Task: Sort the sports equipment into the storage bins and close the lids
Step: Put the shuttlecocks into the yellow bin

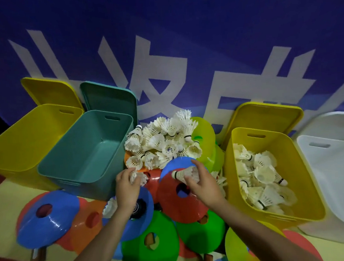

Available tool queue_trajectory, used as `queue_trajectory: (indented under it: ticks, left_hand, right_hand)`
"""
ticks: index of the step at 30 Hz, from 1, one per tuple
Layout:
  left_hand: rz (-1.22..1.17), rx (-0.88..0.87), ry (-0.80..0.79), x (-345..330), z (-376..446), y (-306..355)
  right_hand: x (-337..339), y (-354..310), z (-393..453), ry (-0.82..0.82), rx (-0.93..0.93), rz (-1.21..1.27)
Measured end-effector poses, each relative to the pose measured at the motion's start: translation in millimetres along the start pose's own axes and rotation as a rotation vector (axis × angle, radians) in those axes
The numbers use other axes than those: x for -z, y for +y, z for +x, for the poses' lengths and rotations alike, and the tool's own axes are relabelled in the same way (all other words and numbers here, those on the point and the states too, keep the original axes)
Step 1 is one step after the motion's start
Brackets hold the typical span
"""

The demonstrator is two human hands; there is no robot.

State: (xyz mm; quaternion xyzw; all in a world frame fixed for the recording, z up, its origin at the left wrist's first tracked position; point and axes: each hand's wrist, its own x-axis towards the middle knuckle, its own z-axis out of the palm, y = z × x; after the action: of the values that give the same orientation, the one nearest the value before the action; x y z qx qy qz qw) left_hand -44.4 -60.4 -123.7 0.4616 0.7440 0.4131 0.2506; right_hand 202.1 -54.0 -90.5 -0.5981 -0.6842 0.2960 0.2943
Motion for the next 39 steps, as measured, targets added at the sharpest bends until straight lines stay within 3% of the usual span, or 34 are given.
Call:
queue_trajectory:
  ticks: [6,11,14,20,25,32,36,39]
  left_hand:
    - [-0.386,0.090,-0.035,-16.8,-34.8,50.6]
    - [-0.752,0.320,-0.162,-50.6,-54.8,94.6]
    - [-0.694,0.226,-0.214,-77.0,-65.8,123.2]
    - [-0.563,0.078,-0.369,-135.2,-78.1,170.8]
    - [-0.460,0.105,-0.438,-178.3,-90.7,195.1]
    - [-0.312,0.073,-0.525,-215.3,-106.3,219.0]
    - [-0.158,-0.014,-0.529,-230.4,-108.8,221.1]
    - [-0.087,-0.124,-0.504,-239.8,-108.8,224.3]
  right_hand:
    - [31.5,12.4,-10.1,0.027,-0.005,0.223]
    - [78.4,25.6,-13.9,0.154,-0.013,0.349]
    - [114.8,50.9,-13.8,0.225,-0.040,0.326]
    - [188.7,129.4,-14.5,0.413,-0.286,0.169]
    - [228.2,162.5,-12.8,0.361,-0.388,0.121]
    - [233.2,173.1,47.4,0.335,-0.269,0.000]
    - [219.3,178.9,80.6,0.235,-0.266,-0.021]
    - [208.8,203.7,94.2,0.138,-0.326,-0.231]
